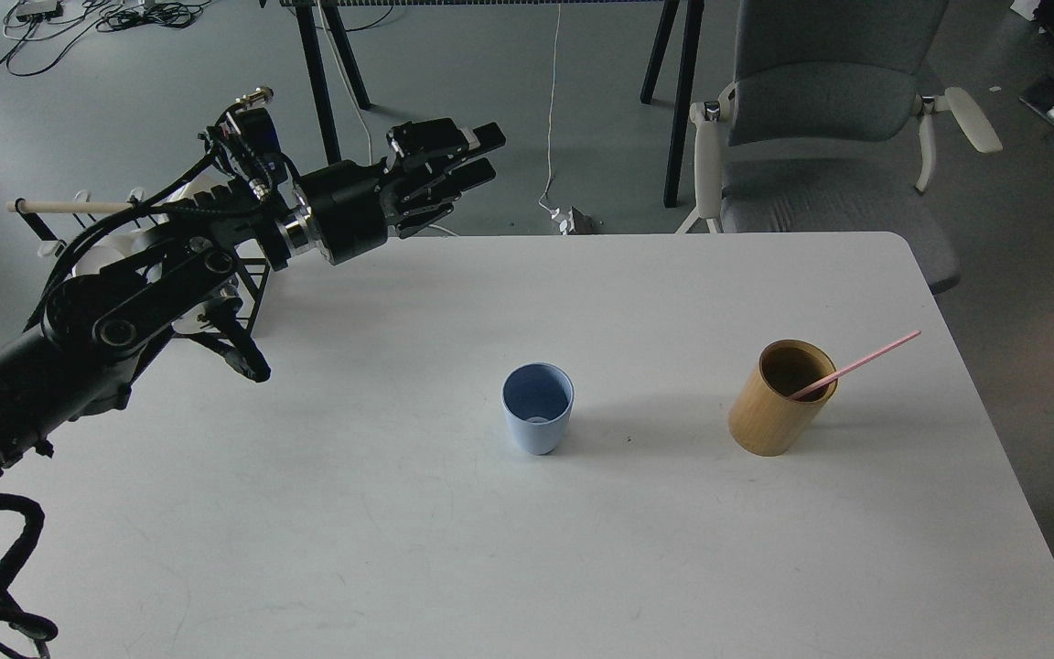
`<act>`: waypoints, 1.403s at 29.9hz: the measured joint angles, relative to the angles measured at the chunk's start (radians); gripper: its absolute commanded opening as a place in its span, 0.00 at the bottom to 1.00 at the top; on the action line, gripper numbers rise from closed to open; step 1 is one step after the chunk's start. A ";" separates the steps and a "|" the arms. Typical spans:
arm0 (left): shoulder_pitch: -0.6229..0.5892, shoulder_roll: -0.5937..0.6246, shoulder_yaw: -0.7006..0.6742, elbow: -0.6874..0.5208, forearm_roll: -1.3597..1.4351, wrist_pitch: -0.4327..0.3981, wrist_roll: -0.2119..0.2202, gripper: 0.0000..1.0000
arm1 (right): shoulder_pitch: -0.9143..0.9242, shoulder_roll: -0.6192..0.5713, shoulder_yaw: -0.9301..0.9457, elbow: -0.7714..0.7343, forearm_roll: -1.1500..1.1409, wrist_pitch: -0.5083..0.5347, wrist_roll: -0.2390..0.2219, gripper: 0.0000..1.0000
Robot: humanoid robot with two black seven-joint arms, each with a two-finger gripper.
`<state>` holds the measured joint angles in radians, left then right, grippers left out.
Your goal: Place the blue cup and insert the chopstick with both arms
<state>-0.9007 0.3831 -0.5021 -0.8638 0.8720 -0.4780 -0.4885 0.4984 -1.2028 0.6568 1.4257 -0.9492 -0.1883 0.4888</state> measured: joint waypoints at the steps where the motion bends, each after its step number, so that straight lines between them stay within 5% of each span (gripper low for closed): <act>1: 0.033 0.004 -0.065 -0.015 -0.014 -0.005 0.000 0.57 | -0.015 -0.005 -0.014 0.005 -0.022 -0.040 0.000 0.97; 9: 0.211 0.008 -0.359 -0.063 -0.160 -0.011 0.000 0.59 | -0.103 0.075 -0.114 0.003 -0.093 -0.282 0.000 0.96; 28: 0.280 0.033 -0.381 -0.059 -0.183 -0.011 0.000 0.60 | -0.188 0.283 -0.217 -0.094 -0.157 -0.301 0.000 0.91; 35: 0.285 0.030 -0.377 -0.054 -0.182 -0.011 0.000 0.60 | -0.188 0.299 -0.229 -0.094 -0.158 -0.301 0.000 0.67; 42: 0.287 0.028 -0.375 -0.052 -0.182 -0.011 0.000 0.60 | -0.185 0.305 -0.230 -0.106 -0.161 -0.300 0.000 0.58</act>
<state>-0.6141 0.4112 -0.8770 -0.9158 0.6903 -0.4887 -0.4887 0.3137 -0.8977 0.4264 1.3196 -1.1102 -0.4887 0.4886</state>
